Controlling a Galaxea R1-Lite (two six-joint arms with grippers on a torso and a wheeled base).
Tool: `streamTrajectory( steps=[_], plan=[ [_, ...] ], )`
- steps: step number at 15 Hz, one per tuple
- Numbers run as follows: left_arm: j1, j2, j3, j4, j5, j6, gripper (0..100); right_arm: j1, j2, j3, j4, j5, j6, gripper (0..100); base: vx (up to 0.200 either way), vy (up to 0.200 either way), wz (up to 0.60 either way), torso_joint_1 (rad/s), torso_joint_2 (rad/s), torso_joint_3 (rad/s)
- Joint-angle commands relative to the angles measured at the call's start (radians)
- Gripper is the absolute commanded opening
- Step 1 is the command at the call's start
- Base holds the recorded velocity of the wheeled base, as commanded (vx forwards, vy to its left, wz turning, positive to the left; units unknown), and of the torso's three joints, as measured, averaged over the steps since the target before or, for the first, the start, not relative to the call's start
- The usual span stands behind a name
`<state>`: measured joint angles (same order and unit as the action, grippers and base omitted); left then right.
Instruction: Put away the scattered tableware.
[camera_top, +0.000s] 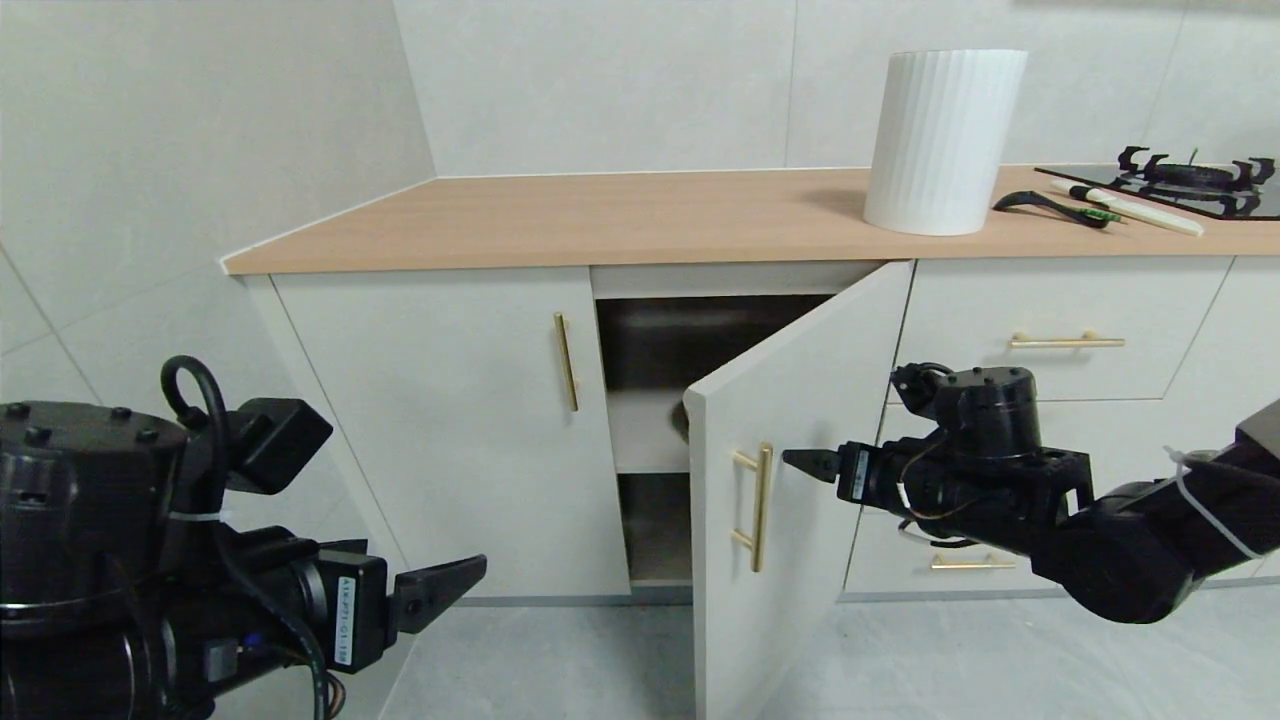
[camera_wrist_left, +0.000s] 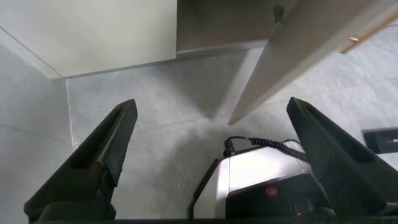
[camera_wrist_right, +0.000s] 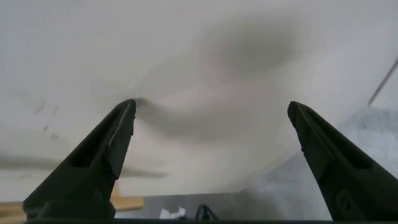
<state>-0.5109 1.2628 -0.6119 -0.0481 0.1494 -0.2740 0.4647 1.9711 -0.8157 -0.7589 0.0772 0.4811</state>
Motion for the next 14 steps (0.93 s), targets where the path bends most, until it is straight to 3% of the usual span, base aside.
streamTrajectory(
  steps=[1, 9, 14],
  plan=[
    [0.000, -0.006, 0.003, -0.004, -0.001, 0.003, 100, 0.000, 0.046, -0.036, 0.000, -0.002, 0.001, 100, 0.000, 0.000, 0.00, 0.000, 0.00, 0.000],
    [0.000, -0.003, 0.004, -0.004, -0.001, 0.006, 100, 0.002, 0.203, -0.261, 0.000, -0.119, 0.013, 100, 0.000, 0.000, 0.00, 0.000, 0.00, 0.000],
    [0.000, 0.003, 0.006, -0.004, -0.001, 0.006, 100, 0.002, 0.269, -0.329, 0.000, -0.145, 0.074, 100, 0.000, 0.000, 0.00, 0.000, 0.00, 0.000]
  ],
)
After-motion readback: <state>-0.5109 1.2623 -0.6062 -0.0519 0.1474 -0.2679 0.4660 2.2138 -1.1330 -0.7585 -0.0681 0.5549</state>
